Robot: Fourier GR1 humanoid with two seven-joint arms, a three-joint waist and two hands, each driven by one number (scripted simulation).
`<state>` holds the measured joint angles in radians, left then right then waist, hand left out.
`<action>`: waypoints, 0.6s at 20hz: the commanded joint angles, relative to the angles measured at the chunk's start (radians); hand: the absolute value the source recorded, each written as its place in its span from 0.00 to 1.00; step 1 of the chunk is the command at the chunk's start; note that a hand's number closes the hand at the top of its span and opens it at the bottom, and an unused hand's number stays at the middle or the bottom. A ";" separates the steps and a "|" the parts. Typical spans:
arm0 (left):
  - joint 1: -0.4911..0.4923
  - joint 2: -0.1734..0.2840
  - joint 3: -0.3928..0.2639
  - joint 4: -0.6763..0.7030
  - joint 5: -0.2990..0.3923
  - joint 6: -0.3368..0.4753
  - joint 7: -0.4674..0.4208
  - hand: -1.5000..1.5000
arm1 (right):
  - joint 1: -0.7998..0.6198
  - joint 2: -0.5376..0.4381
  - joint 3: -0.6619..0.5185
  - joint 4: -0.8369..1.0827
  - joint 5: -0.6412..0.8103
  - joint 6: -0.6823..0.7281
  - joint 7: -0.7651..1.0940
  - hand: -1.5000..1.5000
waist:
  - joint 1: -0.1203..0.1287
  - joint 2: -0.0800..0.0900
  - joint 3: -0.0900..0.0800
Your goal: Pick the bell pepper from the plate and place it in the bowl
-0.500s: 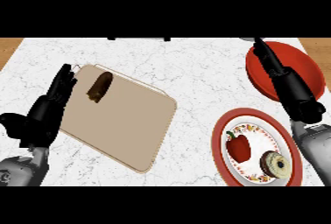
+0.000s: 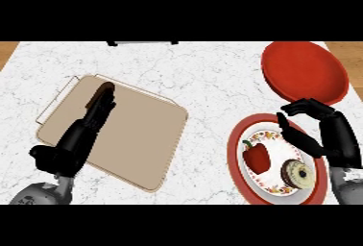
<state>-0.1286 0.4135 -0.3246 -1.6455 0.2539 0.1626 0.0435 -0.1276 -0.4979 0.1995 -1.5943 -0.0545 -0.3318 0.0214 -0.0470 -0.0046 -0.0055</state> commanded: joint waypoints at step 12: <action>-0.060 -0.090 -0.049 0.078 -0.029 -0.092 -0.009 0.50 | -0.022 -0.217 0.134 -0.050 0.314 0.150 0.340 0.00 | 0.053 0.004 0.002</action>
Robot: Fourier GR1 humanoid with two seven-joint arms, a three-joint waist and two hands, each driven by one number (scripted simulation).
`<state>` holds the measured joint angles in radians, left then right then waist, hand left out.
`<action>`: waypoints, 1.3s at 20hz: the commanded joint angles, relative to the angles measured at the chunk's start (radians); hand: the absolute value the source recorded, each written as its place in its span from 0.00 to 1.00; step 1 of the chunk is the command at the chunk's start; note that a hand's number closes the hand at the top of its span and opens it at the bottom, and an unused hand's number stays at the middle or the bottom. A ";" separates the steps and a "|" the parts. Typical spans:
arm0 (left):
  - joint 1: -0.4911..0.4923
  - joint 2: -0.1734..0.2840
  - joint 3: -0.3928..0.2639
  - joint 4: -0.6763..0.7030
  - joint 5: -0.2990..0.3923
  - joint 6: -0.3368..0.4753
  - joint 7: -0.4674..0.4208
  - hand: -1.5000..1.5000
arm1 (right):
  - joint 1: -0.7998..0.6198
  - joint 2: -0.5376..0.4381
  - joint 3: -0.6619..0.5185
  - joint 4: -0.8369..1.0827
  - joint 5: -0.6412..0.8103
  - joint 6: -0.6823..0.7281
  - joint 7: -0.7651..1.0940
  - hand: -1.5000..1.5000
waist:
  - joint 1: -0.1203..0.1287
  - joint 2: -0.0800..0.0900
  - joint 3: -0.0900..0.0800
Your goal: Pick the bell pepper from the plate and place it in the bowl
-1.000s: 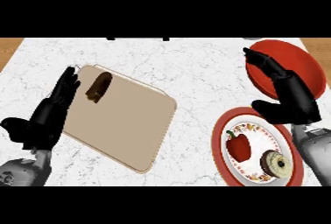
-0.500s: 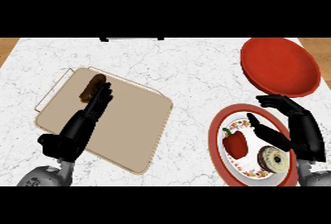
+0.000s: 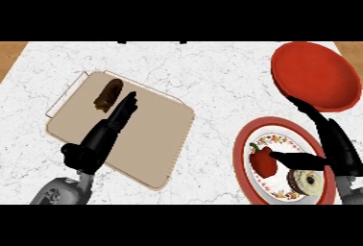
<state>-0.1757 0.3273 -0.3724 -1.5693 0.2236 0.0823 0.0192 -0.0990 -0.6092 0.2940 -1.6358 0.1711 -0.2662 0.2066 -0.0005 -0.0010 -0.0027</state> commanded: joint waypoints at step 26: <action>0.041 -0.072 0.012 -0.007 -0.087 -0.023 0.007 0.50 | -0.381 -0.022 0.221 -0.126 -0.287 0.666 0.990 0.00 | 0.005 -0.001 0.002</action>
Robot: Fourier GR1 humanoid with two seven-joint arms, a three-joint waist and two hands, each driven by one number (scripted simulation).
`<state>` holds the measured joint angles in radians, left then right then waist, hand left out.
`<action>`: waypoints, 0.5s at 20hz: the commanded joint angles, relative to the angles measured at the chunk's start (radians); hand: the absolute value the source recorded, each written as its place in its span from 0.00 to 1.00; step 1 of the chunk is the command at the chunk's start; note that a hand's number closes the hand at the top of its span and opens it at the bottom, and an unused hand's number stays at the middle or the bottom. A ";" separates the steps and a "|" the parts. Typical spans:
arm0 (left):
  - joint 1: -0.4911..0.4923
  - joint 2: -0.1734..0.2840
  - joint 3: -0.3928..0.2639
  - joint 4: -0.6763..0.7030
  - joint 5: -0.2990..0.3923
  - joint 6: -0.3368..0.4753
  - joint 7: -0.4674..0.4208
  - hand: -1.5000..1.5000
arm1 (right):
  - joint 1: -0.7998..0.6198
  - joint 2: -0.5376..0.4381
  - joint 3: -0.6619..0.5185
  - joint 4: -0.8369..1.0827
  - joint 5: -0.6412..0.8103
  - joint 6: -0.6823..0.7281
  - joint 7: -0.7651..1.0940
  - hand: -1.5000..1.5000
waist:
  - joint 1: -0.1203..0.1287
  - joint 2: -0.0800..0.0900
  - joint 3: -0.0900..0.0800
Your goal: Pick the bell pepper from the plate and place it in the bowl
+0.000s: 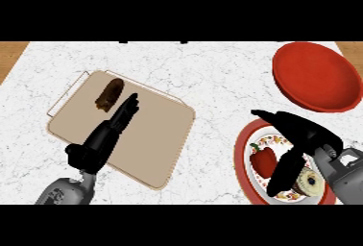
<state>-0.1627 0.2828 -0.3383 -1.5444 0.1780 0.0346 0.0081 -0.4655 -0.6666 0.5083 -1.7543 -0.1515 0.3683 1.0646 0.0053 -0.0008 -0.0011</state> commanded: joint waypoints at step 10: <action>0.014 -0.034 0.052 -0.001 -0.029 -0.048 0.010 0.50 | 0.148 0.075 0.052 -0.052 0.345 -0.061 -0.022 0.00 | -0.008 0.000 0.001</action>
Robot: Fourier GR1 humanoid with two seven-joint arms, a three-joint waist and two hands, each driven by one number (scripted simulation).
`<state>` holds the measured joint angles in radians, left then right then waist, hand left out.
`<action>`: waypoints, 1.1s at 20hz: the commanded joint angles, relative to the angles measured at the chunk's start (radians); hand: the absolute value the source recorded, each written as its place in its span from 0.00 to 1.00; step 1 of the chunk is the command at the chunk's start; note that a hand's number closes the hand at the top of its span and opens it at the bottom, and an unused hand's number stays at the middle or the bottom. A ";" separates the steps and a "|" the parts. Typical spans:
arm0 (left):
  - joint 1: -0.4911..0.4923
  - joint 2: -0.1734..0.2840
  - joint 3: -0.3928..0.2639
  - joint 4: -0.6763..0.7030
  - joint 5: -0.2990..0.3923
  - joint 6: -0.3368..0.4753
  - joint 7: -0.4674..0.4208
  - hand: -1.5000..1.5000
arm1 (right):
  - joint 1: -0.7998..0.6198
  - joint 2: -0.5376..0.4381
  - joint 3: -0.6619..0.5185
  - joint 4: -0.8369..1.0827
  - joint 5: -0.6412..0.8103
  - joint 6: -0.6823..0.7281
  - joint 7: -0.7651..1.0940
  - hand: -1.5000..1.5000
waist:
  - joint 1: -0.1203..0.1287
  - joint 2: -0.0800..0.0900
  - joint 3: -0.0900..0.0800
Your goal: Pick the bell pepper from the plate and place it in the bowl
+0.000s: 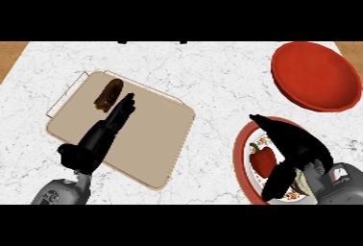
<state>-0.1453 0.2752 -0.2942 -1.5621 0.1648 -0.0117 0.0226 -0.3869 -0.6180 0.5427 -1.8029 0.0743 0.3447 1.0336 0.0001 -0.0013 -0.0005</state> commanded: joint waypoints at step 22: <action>0.046 -0.100 0.070 -0.042 -0.099 -0.069 0.033 0.50 | 0.227 0.143 -0.136 0.185 0.417 0.025 -0.244 0.00 | 0.000 0.001 0.001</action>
<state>-0.1229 0.1819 -0.2422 -1.5702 0.0715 -0.0612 0.0403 -0.2263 -0.4878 0.4384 -1.6254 0.4349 0.3793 0.8625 0.0007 0.0000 -0.0001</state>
